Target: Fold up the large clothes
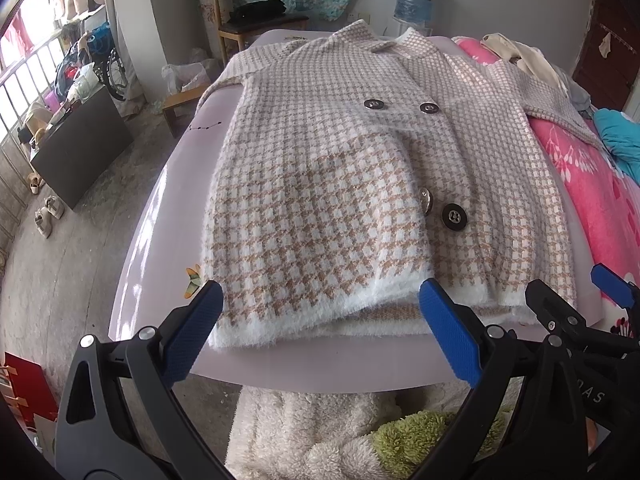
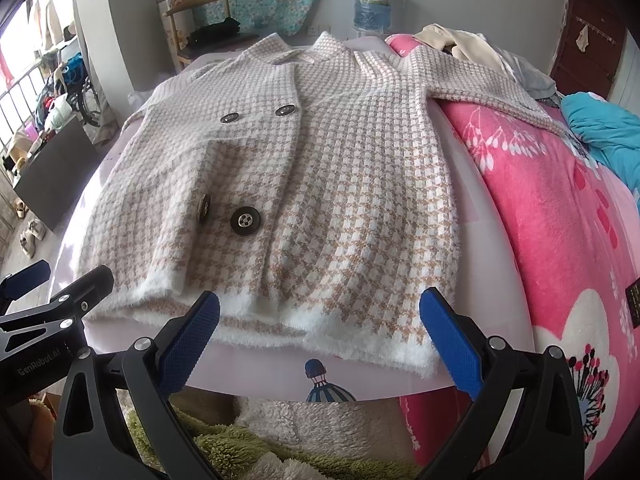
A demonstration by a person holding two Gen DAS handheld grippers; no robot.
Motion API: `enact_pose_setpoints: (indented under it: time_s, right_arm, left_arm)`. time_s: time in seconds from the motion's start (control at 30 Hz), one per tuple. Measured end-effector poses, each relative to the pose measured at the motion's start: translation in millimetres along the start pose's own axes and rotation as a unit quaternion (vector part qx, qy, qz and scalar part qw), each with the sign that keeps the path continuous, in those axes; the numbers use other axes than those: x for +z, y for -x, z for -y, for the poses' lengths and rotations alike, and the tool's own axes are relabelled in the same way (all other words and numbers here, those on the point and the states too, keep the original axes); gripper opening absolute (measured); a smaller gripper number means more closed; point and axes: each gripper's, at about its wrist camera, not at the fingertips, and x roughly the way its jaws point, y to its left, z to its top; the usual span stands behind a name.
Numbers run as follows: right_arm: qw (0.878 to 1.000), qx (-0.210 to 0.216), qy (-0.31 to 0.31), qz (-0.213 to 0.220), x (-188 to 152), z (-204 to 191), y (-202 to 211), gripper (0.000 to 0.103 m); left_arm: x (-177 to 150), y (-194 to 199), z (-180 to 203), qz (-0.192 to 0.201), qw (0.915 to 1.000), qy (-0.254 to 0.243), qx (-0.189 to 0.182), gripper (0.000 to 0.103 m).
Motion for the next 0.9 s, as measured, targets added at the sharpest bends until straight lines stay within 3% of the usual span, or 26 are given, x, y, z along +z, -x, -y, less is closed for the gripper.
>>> enact_pose_setpoints:
  time_s: [0.9]
  right_arm:
    - [1.000, -0.003, 0.000, 0.005, -2.1, 0.7, 4.6, 0.098]
  left_arm:
    - [1.7, 2.3, 0.5, 0.002, 1.0000, -0.001, 0.001, 0.095]
